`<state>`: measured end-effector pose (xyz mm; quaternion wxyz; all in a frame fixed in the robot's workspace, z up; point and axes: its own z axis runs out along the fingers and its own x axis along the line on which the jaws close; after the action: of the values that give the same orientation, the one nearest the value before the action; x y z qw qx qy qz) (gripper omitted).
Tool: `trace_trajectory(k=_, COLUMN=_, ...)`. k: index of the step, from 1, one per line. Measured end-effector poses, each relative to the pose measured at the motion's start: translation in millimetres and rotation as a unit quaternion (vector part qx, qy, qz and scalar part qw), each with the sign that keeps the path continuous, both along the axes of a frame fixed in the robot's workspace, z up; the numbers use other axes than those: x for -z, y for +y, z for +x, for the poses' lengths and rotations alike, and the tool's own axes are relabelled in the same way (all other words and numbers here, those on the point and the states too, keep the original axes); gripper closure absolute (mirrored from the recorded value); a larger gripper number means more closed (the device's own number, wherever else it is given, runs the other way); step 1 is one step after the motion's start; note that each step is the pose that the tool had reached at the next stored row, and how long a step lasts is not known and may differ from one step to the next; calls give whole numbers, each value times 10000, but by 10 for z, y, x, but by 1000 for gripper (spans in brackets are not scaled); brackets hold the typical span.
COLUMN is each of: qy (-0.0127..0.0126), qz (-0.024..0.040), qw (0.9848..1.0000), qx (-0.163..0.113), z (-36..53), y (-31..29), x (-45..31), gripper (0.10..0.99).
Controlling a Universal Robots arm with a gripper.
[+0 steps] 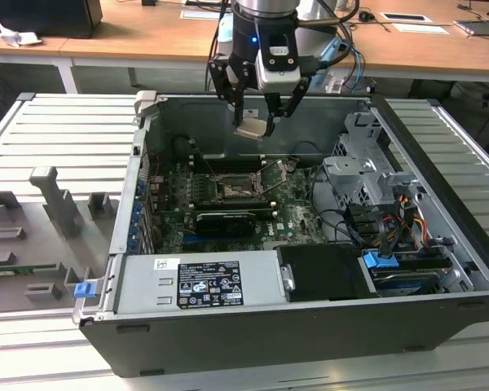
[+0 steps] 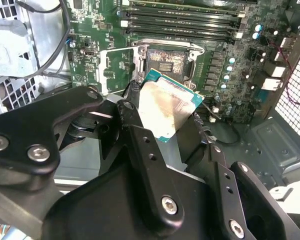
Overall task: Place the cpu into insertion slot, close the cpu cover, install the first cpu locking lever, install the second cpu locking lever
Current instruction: 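Place the cpu into insertion slot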
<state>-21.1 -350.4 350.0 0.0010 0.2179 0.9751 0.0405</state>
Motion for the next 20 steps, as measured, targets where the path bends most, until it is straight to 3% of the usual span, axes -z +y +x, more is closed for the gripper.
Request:
trace_trajectory(k=10, qy=0, qz=-19, qw=9996, qx=269, z=0, y=0, x=12, gripper=549)
trace_trajectory(k=20, qy=1, qz=-29, qw=9969, qx=786, z=0, y=1, x=28, gripper=549)
